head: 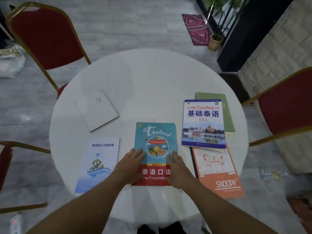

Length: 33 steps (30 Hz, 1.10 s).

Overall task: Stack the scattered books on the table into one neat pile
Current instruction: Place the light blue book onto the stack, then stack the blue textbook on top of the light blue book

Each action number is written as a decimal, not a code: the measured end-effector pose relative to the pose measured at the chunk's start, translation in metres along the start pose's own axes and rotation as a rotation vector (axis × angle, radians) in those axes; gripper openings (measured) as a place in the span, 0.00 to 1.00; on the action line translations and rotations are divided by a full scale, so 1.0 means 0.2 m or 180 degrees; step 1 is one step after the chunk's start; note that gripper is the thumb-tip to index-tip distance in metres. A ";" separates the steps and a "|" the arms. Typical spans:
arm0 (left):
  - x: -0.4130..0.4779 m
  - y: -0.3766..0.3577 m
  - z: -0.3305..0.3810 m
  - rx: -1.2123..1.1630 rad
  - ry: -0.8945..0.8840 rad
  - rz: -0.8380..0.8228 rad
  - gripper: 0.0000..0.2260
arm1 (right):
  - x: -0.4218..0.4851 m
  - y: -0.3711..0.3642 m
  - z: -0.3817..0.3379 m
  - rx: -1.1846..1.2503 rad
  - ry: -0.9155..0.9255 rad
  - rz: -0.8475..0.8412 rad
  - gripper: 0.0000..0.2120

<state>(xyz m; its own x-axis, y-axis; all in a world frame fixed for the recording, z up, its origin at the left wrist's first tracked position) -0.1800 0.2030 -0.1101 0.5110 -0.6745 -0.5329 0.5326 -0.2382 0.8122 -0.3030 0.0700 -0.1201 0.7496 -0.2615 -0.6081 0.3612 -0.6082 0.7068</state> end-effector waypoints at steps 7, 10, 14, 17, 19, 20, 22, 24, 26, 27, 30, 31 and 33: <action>0.12 0.18 0.12 -0.0025 0.0145 0.0395 0.30 | -0.03 0.31 0.10 0.0195 0.0037 0.1009 0.28; 0.21 0.27 0.25 -0.0187 0.0068 0.0581 0.28 | -0.02 0.50 0.25 0.0459 -0.0159 0.1402 0.25; 0.37 0.38 0.46 -0.0655 0.0069 0.0578 0.30 | -0.01 0.77 0.51 0.0770 -0.0464 0.1989 0.23; 0.53 0.44 0.63 -0.0997 0.0041 0.0562 0.31 | 0.03 0.94 0.71 0.0880 -0.0809 0.2233 0.27; 0.64 0.47 0.72 -0.1193 0.0122 0.0522 0.30 | 0.08 0.99 0.82 0.0918 -0.1033 0.2205 0.29; 0.69 0.47 0.75 -0.1268 0.0190 0.0474 0.29 | 0.11 1.00 0.87 0.0965 -0.1110 0.2165 0.30; 0.79 0.45 0.80 -0.1361 0.0301 0.0336 0.24 | 0.17 1.00 0.93 0.1113 -0.1166 0.2089 0.32; 0.88 0.42 0.82 -0.1481 0.0419 0.0200 0.20 | 0.21 0.98 0.96 0.1285 -0.1190 0.2008 0.34; 0.94 0.40 0.84 -0.1582 0.0540 0.0182 0.21 | 0.24 0.95 0.99 0.1388 -0.1215 0.1971 0.36; 0.96 0.40 0.85 -0.1629 0.0605 0.0197 0.22 | 0.25 0.95 1.00 0.1436 -0.1213 0.1987 0.36; 1.01 0.38 0.86 -0.1813 0.0876 0.0218 0.28 | 0.26 0.95 1.03 0.1638 -0.1234 0.1978 0.39; 1.02 0.37 0.86 -0.1902 0.0991 0.0206 0.29 | 0.27 0.96 1.04 0.1693 -0.1274 0.1904 0.41; 1.03 0.36 0.84 -0.2117 0.1176 0.0152 0.31 | 0.29 0.97 1.06 0.1800 -0.1381 0.1730 0.41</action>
<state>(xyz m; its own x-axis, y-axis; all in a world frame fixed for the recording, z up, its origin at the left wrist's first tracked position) -0.1501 -0.0713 -0.1224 0.6739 -0.3679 -0.6407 0.7388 0.3354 0.5845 -0.3074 -0.2217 -0.0954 0.4203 -0.8117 -0.4056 -0.3957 -0.5662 0.7230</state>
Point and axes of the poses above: each hand's wrist, its own x-axis towards the middle knuckle, its own y-axis out of the back of the hand, z = x × y, the point moved 9 cm from there along x, towards the middle knuckle, and after that the axes turned 5 degrees about y, right-handed, at the moved point
